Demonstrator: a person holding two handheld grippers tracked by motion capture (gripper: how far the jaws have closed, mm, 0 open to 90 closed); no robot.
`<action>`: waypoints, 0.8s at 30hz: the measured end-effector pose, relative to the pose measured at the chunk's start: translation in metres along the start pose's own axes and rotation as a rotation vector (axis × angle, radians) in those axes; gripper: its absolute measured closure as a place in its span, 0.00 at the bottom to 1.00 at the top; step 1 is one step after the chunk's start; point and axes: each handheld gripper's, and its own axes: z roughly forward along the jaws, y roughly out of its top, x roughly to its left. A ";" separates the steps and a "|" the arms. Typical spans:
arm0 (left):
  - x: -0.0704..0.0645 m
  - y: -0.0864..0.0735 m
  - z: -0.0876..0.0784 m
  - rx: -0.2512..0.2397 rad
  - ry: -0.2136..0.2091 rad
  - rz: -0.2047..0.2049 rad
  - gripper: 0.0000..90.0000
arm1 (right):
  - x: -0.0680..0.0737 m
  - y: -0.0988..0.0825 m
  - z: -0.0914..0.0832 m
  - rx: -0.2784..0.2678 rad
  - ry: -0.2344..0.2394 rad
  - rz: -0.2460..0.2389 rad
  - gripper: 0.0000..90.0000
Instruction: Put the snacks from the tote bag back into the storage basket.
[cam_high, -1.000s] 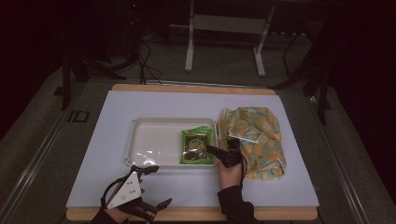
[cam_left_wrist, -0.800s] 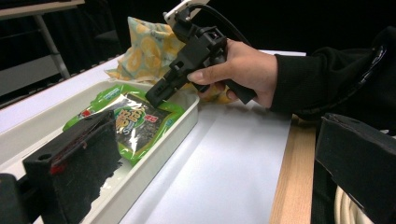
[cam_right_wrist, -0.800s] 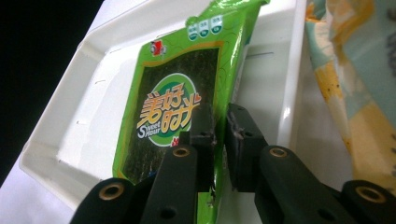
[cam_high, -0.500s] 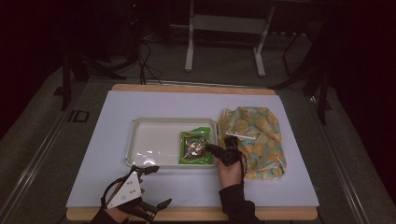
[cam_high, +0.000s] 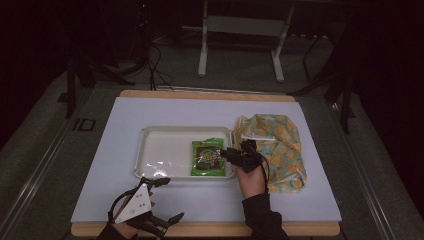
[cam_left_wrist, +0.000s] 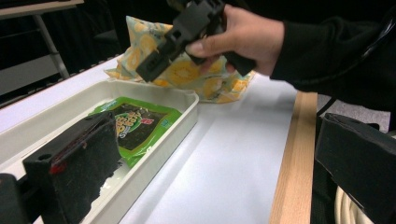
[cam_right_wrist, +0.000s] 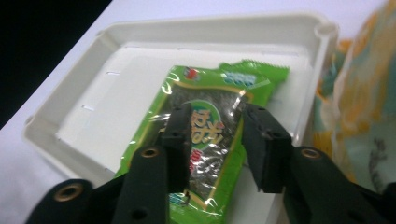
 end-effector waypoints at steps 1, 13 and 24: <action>0.000 0.000 0.000 0.001 -0.002 -0.001 0.00 | 0.002 0.002 -0.002 -0.004 0.005 -0.020 0.63; 0.000 0.000 0.000 0.001 -0.001 -0.002 0.00 | 0.009 0.031 -0.028 -0.051 -0.019 -0.134 0.38; 0.001 0.000 0.000 0.005 -0.005 -0.002 0.00 | -0.004 0.045 -0.055 -0.088 -0.028 -0.161 0.17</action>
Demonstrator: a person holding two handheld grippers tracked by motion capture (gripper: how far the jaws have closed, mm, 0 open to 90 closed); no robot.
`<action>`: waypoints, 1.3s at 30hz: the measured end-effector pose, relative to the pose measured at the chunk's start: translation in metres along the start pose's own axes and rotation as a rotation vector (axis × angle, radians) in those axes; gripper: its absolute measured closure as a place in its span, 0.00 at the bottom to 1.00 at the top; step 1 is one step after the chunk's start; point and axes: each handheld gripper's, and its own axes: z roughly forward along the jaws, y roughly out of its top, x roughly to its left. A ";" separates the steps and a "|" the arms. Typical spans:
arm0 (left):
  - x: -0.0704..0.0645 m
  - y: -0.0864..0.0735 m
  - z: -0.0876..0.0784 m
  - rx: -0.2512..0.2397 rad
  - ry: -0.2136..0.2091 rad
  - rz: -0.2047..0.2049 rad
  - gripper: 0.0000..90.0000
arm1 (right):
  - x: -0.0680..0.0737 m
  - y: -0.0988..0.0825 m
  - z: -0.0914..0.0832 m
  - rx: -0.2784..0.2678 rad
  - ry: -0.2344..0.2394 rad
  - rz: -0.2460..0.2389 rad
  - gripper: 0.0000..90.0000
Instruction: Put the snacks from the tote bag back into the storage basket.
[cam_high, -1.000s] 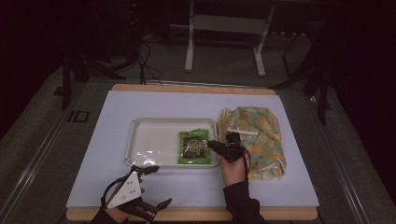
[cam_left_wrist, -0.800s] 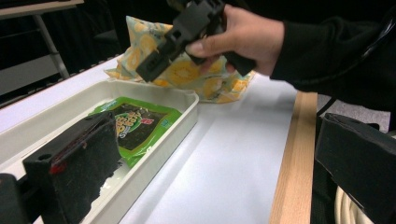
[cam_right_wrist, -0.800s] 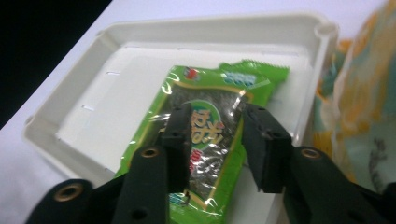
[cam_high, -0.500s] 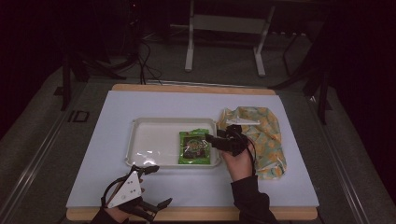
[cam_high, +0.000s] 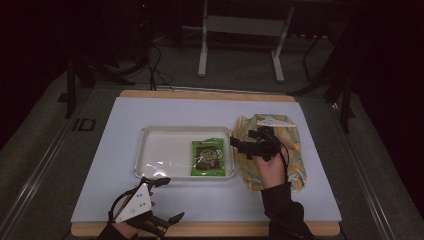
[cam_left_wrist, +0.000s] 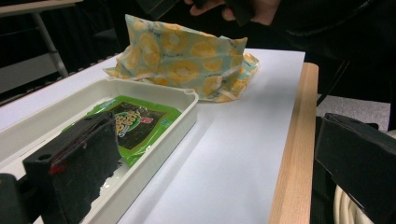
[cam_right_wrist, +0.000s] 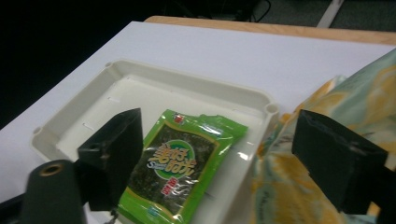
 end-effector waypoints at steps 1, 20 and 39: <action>0.000 0.000 0.000 0.002 0.000 -0.001 0.00 | -0.002 0.000 -0.003 -0.010 -0.005 -0.006 0.16; 0.000 0.000 0.001 0.001 0.001 -0.003 0.00 | -0.032 -0.009 -0.044 -0.064 -0.095 -0.092 0.16; -0.001 0.000 0.001 0.004 0.001 -0.003 0.00 | -0.067 -0.035 -0.078 -0.094 -0.205 -0.117 0.16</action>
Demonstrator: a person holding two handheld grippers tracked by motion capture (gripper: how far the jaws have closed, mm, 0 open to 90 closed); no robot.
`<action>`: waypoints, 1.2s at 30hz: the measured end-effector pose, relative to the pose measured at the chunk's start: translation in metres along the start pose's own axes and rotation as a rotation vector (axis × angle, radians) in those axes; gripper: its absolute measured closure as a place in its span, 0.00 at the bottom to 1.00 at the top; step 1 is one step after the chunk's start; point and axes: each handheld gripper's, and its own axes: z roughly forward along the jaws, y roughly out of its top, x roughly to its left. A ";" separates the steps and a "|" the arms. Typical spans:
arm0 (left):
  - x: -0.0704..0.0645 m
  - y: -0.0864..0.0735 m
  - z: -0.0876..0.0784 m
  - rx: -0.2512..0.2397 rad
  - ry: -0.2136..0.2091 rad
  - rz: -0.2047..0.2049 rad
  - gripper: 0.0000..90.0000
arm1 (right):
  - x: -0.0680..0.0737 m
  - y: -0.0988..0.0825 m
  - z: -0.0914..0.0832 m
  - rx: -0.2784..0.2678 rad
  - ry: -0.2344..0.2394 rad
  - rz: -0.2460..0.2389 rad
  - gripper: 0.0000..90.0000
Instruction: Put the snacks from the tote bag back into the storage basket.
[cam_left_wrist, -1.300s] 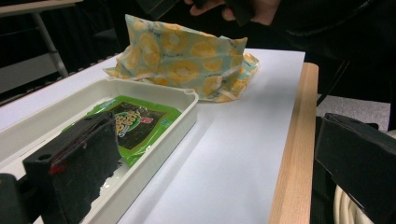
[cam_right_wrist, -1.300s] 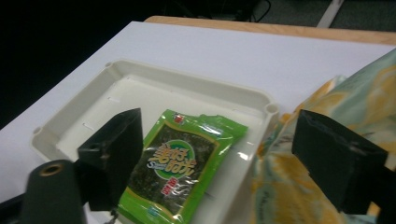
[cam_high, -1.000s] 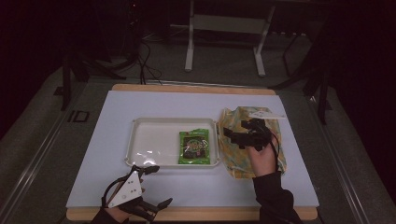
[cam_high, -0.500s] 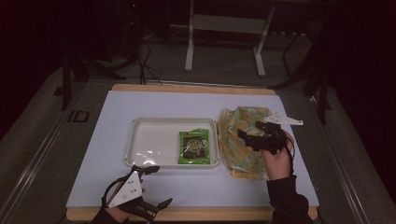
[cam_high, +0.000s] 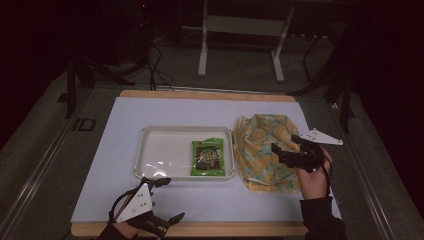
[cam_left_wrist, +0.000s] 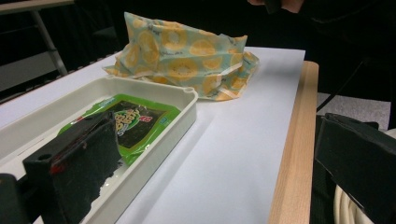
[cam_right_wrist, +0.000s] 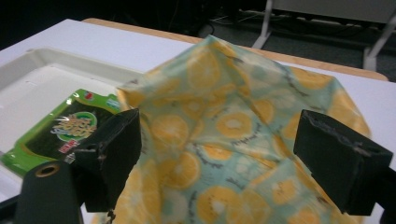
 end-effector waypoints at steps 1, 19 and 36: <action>0.000 0.000 0.000 0.000 -0.001 0.000 0.00 | -0.002 -0.002 -0.001 -0.005 -0.002 0.002 0.16; 0.000 0.000 0.000 0.003 -0.002 0.004 0.00 | -0.020 -0.039 -0.016 -0.044 -0.095 -0.022 0.15; -0.001 0.001 0.000 0.002 -0.009 0.014 0.00 | -0.025 -0.060 -0.030 -0.073 -0.120 -0.027 0.15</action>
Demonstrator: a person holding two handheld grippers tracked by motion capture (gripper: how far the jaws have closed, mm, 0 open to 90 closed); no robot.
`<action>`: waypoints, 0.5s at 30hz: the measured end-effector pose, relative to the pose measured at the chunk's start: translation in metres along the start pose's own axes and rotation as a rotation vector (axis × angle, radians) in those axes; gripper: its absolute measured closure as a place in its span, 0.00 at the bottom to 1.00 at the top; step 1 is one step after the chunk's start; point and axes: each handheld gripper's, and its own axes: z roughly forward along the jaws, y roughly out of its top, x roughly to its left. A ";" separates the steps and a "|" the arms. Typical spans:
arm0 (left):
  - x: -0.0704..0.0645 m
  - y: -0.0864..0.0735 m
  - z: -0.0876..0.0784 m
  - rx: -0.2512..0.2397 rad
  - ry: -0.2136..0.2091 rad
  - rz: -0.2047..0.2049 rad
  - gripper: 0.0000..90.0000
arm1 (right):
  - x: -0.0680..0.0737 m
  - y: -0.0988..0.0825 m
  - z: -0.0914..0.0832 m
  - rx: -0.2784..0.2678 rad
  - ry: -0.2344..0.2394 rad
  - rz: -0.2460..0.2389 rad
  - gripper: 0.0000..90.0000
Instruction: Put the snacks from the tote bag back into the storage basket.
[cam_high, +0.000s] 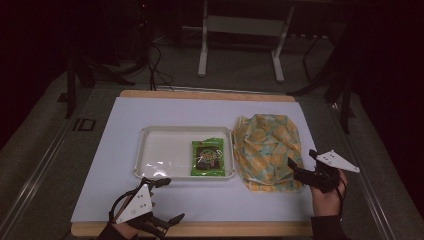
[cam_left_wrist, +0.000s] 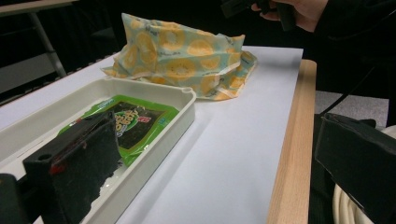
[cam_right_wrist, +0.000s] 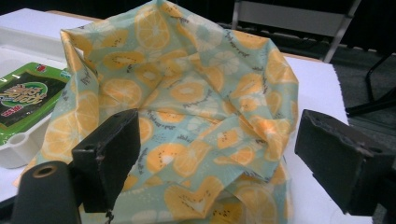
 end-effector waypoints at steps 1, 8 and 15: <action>0.000 0.000 0.000 0.002 -0.001 0.001 0.00 | 0.000 -0.001 -0.001 -0.002 0.004 0.007 0.15; -0.001 0.000 0.001 0.005 -0.004 0.005 0.00 | -0.001 -0.007 -0.003 -0.006 0.005 0.019 0.15; -0.001 0.000 0.001 0.008 -0.012 0.006 0.00 | 0.001 -0.007 -0.002 -0.028 0.012 0.009 0.16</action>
